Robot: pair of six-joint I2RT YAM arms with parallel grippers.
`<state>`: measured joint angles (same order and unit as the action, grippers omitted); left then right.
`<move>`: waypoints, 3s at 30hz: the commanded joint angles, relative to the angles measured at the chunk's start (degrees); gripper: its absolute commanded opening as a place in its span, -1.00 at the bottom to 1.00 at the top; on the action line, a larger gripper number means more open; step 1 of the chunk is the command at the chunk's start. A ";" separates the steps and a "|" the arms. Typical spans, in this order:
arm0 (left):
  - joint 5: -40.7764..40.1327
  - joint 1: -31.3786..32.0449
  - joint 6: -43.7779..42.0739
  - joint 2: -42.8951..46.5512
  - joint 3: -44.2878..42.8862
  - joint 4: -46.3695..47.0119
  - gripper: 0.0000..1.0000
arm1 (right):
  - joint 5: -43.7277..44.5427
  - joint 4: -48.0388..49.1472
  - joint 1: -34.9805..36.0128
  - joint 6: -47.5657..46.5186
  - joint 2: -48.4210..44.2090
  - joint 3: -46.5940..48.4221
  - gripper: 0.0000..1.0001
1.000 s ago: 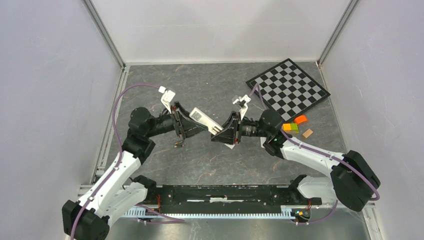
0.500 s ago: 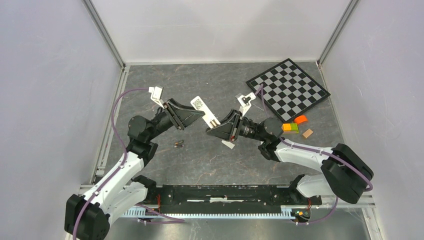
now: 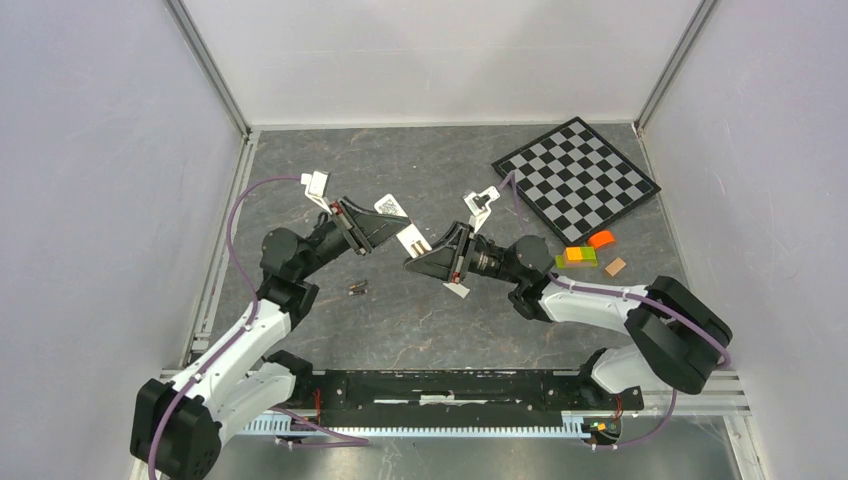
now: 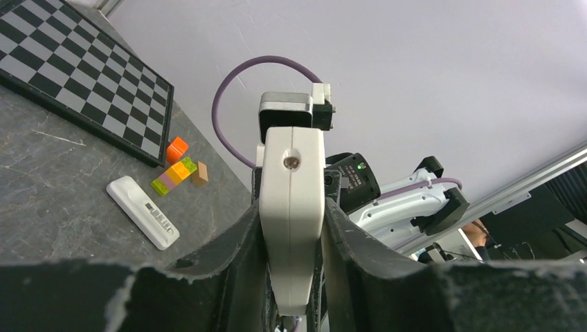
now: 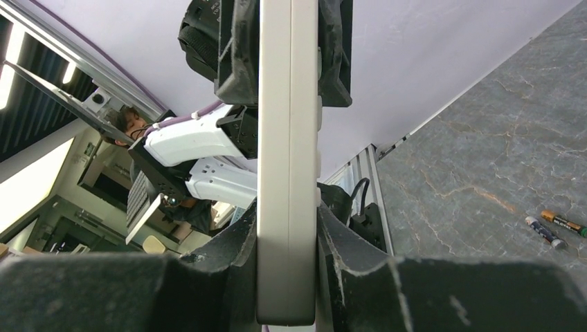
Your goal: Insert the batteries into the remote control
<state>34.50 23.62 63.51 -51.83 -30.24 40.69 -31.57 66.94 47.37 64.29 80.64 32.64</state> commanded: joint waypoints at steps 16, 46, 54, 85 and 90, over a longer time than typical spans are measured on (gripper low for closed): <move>-7.85 0.57 -16.44 3.50 -8.07 -25.69 -0.96 | 3.27 -7.54 0.36 -10.02 -1.82 1.56 0.45; -65.33 0.55 -38.89 19.09 -25.70 -77.95 -0.96 | 33.73 -62.18 17.16 -45.53 35.00 45.89 -0.14; -63.90 0.63 -38.81 19.21 -25.85 -77.91 -0.96 | 35.52 -65.79 17.76 -47.21 40.29 51.31 -0.07; -65.37 0.56 -39.46 19.96 -27.20 -77.95 -0.96 | 36.95 -81.46 19.78 -52.68 47.98 60.69 -0.19; -66.05 0.56 -39.99 20.14 -27.77 -77.91 -0.96 | 40.78 -88.16 21.55 -54.47 52.12 67.36 -0.44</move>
<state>-29.28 24.23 26.33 -32.23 -55.24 -38.50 5.43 -14.00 67.13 12.34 129.01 95.24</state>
